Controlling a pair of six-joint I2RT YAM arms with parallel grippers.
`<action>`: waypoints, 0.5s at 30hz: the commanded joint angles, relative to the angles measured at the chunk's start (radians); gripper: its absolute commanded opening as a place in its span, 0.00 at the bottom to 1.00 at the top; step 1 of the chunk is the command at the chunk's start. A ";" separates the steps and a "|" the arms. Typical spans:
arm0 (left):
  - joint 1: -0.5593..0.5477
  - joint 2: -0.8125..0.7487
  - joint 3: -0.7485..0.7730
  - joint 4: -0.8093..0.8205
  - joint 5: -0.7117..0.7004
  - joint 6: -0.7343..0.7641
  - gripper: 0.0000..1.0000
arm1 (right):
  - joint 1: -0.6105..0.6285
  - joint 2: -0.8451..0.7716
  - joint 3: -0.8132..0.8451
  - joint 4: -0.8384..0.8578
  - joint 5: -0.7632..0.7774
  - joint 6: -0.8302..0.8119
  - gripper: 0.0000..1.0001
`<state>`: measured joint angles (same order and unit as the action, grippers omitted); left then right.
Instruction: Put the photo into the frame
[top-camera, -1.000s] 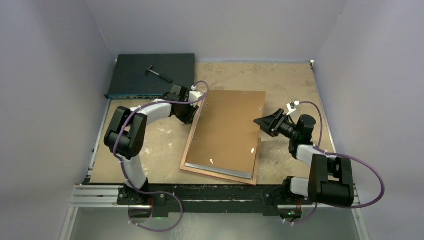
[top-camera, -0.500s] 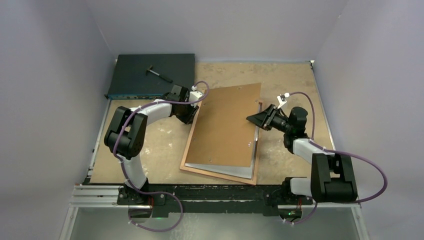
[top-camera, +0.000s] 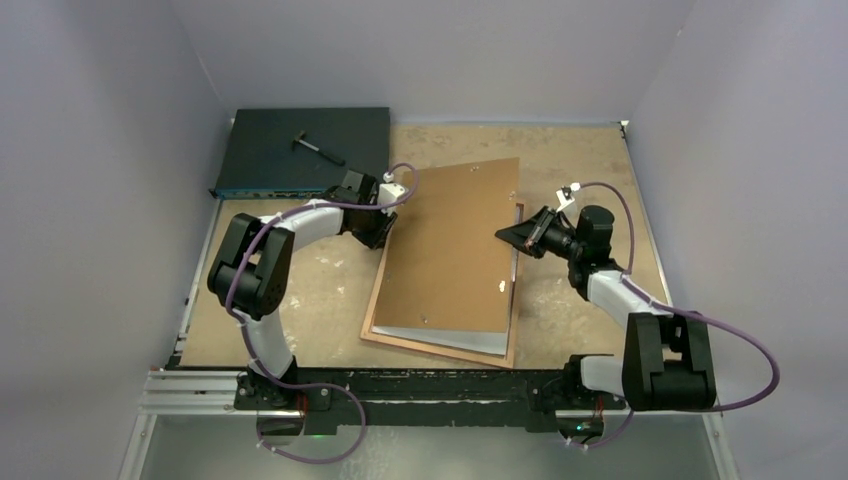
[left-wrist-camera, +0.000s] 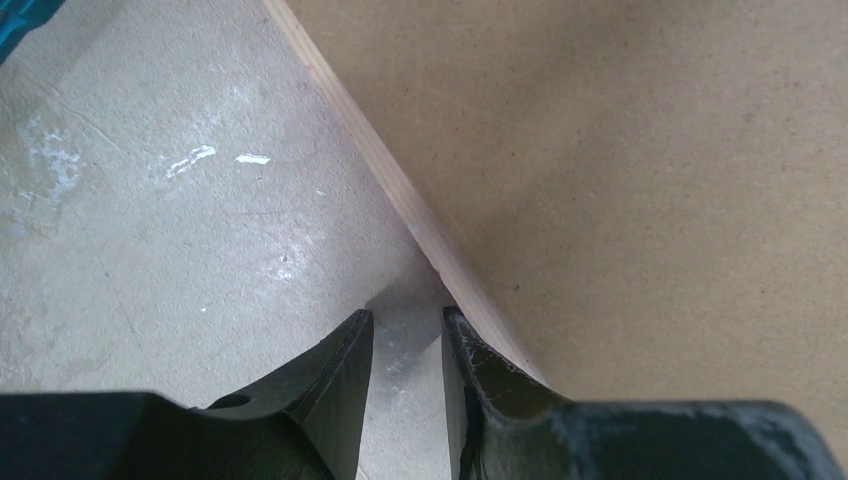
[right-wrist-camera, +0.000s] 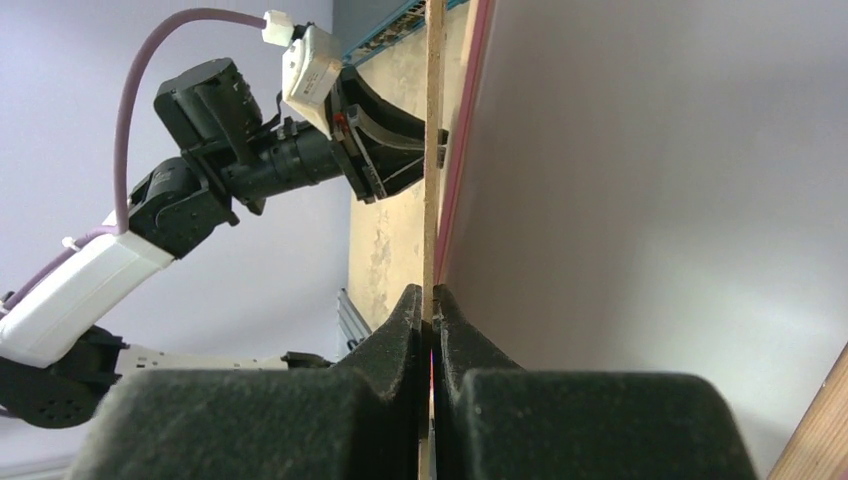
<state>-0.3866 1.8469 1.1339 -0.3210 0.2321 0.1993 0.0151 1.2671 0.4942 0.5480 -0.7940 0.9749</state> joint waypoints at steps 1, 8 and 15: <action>-0.006 -0.018 -0.032 -0.047 0.023 0.004 0.29 | 0.004 -0.052 0.043 -0.049 -0.008 0.055 0.00; 0.000 -0.035 -0.044 -0.048 0.033 0.003 0.28 | 0.004 -0.169 0.036 -0.197 0.062 0.078 0.00; 0.003 -0.050 -0.054 -0.049 0.036 0.003 0.28 | 0.004 -0.188 0.007 -0.172 0.084 0.096 0.00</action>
<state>-0.3866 1.8263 1.1103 -0.3286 0.2413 0.2016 0.0151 1.1034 0.4953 0.3264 -0.7139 1.0191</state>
